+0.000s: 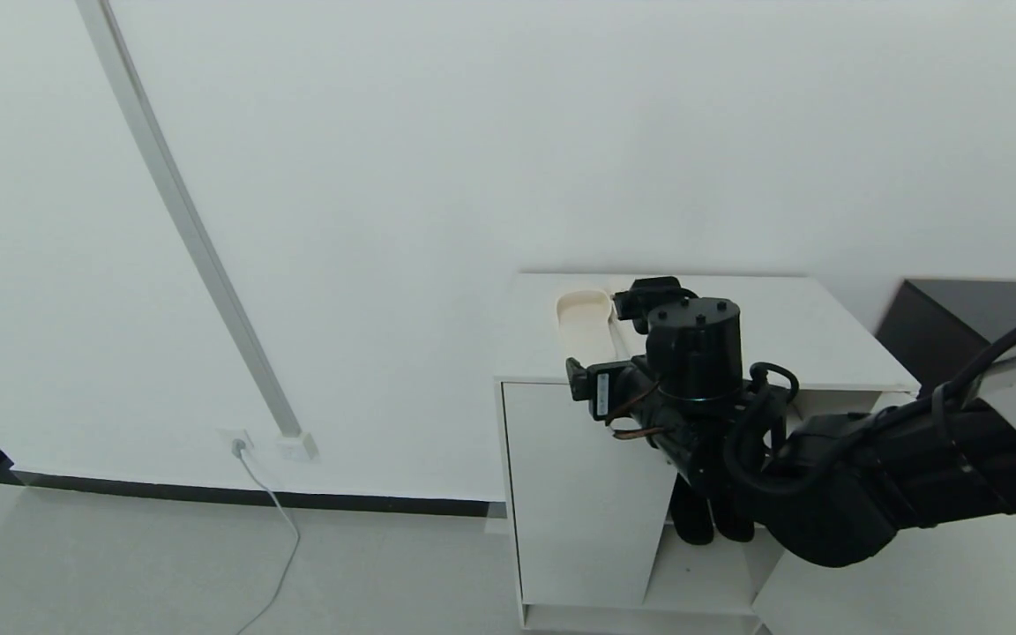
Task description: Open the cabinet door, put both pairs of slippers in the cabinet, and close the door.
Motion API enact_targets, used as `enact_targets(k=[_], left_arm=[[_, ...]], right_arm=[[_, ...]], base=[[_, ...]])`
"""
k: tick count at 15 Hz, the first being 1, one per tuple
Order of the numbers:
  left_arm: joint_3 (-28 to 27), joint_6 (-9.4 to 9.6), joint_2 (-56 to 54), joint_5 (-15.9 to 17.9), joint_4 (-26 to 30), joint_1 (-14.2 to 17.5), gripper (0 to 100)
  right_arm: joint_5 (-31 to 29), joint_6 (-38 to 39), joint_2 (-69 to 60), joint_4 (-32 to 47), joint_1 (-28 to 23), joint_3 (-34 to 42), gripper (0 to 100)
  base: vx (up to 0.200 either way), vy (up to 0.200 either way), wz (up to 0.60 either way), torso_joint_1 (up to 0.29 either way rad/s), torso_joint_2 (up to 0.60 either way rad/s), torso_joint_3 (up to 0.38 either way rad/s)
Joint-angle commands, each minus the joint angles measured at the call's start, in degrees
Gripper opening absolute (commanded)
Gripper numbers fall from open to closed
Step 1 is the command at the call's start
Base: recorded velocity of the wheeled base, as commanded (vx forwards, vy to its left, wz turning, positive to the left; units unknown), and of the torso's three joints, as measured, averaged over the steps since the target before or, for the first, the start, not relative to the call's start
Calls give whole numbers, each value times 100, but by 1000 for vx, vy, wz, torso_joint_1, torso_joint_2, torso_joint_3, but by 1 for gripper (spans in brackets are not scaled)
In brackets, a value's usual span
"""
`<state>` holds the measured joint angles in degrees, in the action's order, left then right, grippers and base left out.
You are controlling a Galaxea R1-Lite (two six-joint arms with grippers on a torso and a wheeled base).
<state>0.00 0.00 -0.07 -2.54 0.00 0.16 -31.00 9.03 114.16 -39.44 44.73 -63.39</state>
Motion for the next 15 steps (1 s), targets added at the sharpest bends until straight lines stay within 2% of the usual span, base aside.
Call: enact_targets(k=[1,8,15], left_arm=[[0,-9,7,-1,0,2,0],[0,-9,7,-10,0,2,0],[0,-26,7,-19,0,2,0]], right_arm=[[6,2,71,-11,-105,64,100],[15,11,387,-99,-316,-15,100],[59,-16,1266,-468,-597,-569,100]], base=[[200,0,0,2,2,-2],[200,0,0,7,0,0],[0,0,0,0,0,0]])
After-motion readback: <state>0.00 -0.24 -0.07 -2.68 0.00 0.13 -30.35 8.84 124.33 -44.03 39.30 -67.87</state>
